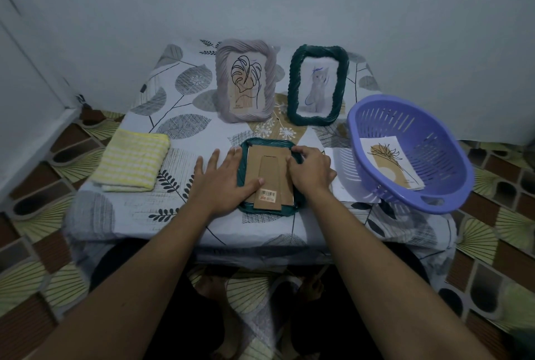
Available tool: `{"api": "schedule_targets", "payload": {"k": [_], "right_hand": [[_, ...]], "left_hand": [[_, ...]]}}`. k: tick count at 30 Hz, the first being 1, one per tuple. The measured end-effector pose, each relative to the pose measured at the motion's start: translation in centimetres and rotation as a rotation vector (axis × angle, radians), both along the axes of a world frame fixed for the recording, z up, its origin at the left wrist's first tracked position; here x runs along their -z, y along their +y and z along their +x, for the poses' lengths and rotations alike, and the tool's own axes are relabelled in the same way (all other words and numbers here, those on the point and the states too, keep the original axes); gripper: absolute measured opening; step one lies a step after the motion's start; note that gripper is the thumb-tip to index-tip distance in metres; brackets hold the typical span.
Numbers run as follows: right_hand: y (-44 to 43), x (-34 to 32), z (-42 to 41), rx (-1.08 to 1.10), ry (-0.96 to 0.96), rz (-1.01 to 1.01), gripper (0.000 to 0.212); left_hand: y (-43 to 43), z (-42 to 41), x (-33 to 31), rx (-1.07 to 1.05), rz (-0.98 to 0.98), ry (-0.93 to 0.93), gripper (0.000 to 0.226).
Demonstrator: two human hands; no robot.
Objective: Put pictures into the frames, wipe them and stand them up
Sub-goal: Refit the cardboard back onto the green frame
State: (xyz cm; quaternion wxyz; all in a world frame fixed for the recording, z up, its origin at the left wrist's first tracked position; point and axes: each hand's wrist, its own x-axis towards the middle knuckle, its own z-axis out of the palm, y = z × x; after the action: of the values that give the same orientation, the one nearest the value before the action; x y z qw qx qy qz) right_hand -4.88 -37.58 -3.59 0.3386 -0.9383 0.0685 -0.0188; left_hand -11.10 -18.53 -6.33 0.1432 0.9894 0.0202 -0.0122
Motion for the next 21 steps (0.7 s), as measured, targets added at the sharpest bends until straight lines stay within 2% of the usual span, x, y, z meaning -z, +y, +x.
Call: {"api": "schedule_targets", "payload": {"k": [5,9,12,17,21], "right_hand": [[-0.3,0.0,-0.2,-0.037,0.011,0.006,0.031],[-0.7,-0.2,-0.8,-0.121,0.015,0.035,0.044],[-0.9,-0.2,-1.8,-0.244,0.027,-0.022,0.052],[-0.7,1.0,-3.5,-0.415,0.016,-0.214,0.051],[-0.6,1.4,-4.0,-0.454,0.046,-0.312,0.053]], "left_hand": [[0.0,-0.1,0.0,0.002,-0.006,-0.006,0.101],[0.0,-0.1,0.0,0.002,-0.007,-0.013,0.1],[0.0,0.0,0.0,-0.001,-0.006,-0.012,0.099],[-0.1,-0.1,0.0,-0.008,-0.018,-0.022,0.101],[0.0,-0.1,-0.2,-0.017,-0.056,-0.039,0.101]]}}
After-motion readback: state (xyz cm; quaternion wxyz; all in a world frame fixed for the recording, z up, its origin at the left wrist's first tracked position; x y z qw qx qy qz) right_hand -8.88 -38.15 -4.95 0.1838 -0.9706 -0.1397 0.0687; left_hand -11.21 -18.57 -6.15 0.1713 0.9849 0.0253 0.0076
